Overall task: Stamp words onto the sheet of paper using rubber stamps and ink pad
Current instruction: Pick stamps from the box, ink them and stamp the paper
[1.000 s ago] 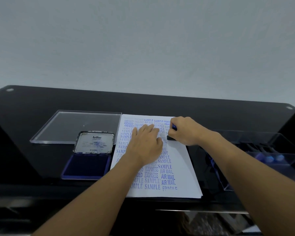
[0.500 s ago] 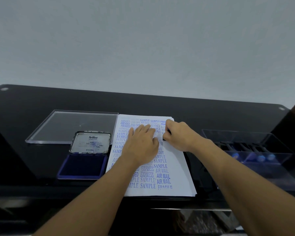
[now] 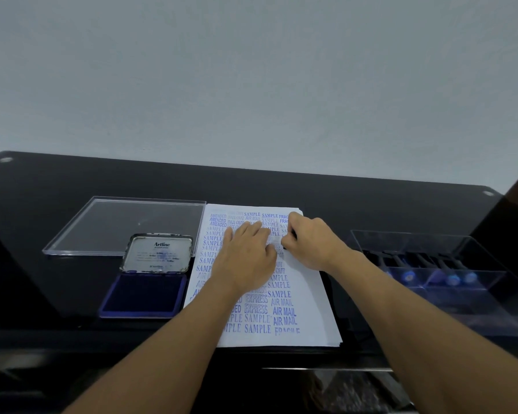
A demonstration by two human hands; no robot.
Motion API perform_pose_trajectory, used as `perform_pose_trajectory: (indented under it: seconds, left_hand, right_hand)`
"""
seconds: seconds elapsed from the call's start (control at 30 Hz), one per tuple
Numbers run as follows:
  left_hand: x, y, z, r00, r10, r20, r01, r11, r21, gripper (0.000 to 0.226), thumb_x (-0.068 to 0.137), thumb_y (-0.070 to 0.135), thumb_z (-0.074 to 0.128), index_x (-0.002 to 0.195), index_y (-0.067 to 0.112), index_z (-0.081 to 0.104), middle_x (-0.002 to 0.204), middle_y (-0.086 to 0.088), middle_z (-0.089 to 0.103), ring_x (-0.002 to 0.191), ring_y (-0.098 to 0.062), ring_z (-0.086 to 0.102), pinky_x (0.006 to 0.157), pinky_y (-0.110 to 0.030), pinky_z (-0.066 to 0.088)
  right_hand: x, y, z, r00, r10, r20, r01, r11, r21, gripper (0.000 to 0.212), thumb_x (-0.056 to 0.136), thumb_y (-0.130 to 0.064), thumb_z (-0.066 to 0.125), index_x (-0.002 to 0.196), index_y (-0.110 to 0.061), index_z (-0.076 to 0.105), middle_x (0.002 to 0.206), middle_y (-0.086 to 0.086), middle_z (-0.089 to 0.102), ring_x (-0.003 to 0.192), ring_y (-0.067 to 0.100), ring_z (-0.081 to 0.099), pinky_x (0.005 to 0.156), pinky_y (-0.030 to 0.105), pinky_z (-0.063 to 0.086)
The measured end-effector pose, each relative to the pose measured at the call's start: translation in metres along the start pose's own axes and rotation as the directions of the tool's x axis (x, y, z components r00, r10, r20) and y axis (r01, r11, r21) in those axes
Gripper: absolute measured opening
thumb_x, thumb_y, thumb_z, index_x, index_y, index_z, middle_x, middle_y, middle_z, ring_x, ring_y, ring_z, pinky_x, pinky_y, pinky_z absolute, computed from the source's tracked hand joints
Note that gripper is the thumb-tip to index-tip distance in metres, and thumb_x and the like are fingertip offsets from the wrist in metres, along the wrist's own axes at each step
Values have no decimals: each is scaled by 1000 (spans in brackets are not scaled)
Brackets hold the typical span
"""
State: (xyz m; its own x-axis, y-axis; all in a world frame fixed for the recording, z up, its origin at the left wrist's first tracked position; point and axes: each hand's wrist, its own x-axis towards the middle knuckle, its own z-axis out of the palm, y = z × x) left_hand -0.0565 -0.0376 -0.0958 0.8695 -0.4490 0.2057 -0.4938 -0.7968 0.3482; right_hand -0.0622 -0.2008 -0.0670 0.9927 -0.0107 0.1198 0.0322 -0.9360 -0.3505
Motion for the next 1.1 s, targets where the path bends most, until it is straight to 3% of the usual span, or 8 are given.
perform_pose_trajectory:
  seconds: [1.1]
  left_hand:
    - [0,-1,0,1000,-5,-1,5,1000,5,44,103,33,31,142,17,43,153,1,36,142,-16,27,119,-46,12]
  right_hand:
    - [0,-2,0,1000,7,-13,-7,1000,6,16,92,-18,49,81,-11,39,70,10,53,62,24,40,50,32,29]
